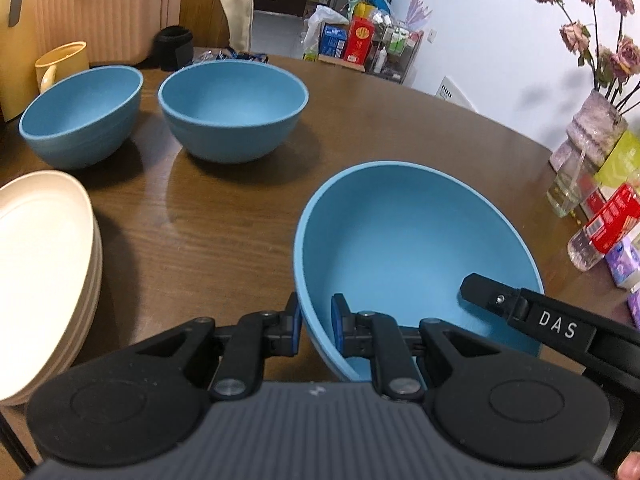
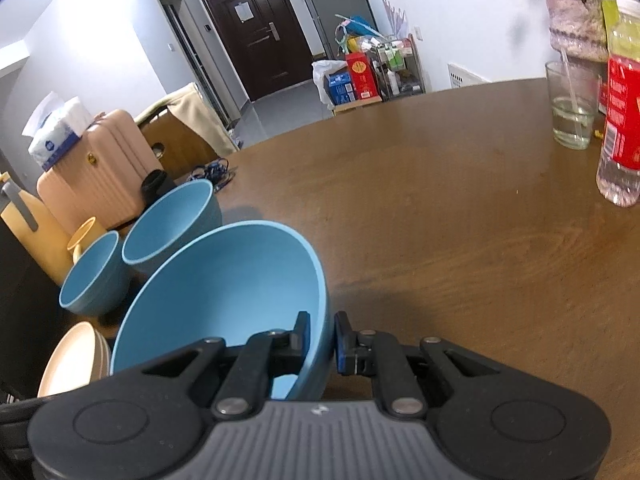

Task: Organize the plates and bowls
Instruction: 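Lift and carry the gripped blue bowl with both tools across the table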

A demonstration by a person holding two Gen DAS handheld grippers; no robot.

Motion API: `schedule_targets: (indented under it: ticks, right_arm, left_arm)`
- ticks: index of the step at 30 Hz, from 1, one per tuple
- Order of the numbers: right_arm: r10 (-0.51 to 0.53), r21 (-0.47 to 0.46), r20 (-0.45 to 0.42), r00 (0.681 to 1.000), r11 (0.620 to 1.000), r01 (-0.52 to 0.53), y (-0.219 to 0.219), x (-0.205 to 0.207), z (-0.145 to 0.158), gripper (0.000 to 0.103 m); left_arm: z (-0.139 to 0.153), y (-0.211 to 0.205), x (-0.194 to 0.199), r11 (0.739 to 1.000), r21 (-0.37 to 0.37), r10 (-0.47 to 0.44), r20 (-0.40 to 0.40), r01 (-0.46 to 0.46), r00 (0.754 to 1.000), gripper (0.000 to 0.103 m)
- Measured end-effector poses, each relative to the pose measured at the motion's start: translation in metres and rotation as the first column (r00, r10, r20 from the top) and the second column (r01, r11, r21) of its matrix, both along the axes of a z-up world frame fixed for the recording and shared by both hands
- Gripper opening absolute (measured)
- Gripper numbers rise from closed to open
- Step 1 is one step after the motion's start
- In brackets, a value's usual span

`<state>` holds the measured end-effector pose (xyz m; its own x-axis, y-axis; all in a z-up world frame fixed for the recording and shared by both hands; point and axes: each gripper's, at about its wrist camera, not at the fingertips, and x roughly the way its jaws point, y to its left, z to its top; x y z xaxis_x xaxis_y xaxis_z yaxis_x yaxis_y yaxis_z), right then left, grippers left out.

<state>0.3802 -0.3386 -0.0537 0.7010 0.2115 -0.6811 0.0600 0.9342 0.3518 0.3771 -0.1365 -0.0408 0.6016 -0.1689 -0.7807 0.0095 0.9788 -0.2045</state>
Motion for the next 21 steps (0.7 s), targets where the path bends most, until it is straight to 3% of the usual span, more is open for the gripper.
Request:
schedule_targets:
  ticks: [21]
  right_arm:
    - [-0.01, 0.011, -0.029, 1.0, 1.0, 0.011, 0.006, -0.008, -0.02, 0.012]
  left_arm:
    - [-0.017, 0.004, -0.01, 0.999, 0.026, -0.018, -0.026, 0.019, 1.0, 0.016]
